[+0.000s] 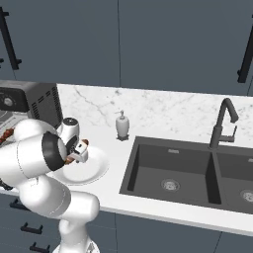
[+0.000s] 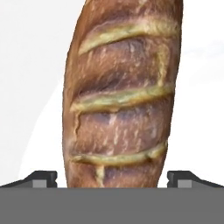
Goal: Pick up the kebab skewer and baguette bread, and place them inside the toaster oven. Close the toaster oven door and start by setting the timer.
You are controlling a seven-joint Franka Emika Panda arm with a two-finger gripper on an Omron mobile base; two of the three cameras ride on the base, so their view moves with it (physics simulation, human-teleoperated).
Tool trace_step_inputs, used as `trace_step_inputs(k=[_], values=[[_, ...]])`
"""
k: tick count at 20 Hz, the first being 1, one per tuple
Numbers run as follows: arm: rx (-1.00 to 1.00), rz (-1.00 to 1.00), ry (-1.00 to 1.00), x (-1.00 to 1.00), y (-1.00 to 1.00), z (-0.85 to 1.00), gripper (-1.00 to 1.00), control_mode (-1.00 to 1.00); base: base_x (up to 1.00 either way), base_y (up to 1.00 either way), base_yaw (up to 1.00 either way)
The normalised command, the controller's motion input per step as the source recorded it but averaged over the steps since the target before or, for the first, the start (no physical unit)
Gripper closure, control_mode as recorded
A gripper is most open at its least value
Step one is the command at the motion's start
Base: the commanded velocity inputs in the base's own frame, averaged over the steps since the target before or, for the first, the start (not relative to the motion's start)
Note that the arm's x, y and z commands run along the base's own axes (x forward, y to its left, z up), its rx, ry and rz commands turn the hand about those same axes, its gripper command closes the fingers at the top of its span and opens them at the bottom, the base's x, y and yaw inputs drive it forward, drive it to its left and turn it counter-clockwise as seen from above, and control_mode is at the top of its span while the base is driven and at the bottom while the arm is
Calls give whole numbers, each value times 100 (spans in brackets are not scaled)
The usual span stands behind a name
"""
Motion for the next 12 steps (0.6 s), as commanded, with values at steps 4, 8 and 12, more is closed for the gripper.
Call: trace_step_inputs(k=[4,8,12], values=[[0,0,0,-1,0,-1,-100,-100,0,0,0],[0,-1,0,-1,0,0,-100,-100,0,0,0],[2,-3,0,0,6,0,-100,-100,0,0,0]])
